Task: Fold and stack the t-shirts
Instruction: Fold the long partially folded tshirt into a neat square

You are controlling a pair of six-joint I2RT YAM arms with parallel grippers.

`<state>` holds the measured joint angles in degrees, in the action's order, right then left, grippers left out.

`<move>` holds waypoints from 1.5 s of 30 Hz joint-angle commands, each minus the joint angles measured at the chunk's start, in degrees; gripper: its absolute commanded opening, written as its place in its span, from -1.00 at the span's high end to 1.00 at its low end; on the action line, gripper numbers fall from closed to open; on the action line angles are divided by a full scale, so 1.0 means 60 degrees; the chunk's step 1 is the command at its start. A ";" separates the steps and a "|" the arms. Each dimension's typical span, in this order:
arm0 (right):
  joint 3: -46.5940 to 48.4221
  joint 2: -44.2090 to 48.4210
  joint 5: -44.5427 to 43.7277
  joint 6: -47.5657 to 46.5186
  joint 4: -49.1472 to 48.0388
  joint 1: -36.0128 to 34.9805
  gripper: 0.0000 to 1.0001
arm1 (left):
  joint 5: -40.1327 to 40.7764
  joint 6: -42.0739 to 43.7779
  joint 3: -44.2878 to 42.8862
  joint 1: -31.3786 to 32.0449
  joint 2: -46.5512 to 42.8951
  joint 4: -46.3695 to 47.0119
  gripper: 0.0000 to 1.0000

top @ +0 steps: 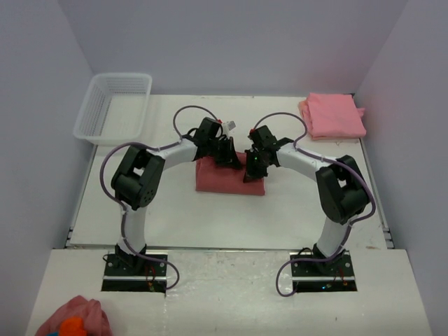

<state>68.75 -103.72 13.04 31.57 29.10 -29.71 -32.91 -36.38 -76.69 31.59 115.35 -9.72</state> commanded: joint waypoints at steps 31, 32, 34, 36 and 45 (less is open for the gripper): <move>0.6499 -0.2545 -0.0313 -0.0721 0.2605 0.0894 1.00 | 0.1456 0.1346 -0.1985 -0.1560 -0.1135 -0.1618 1.00; 0.6616 -0.2648 -0.0255 -0.0750 0.2591 0.0996 1.00 | 0.1412 0.1347 -0.1985 -0.1560 -0.1033 -0.1647 1.00; 0.6676 -0.2912 0.0037 -0.0779 0.2576 0.1070 1.00 | 0.1193 0.1274 -0.1897 -0.1560 -0.0799 -0.1633 1.00; 0.6574 -0.3030 0.0127 -0.0794 0.2474 0.1202 1.00 | 0.1148 0.1215 -0.1795 -0.1574 -0.0637 -0.1472 1.00; 0.5432 -0.2913 0.0654 -0.0721 0.1801 0.1759 1.00 | 0.0885 0.1156 -0.1648 -0.1706 0.0110 -0.1135 1.00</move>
<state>102.59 -123.37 14.74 27.83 41.71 -20.36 -26.26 -30.35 -86.80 22.35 115.92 -17.76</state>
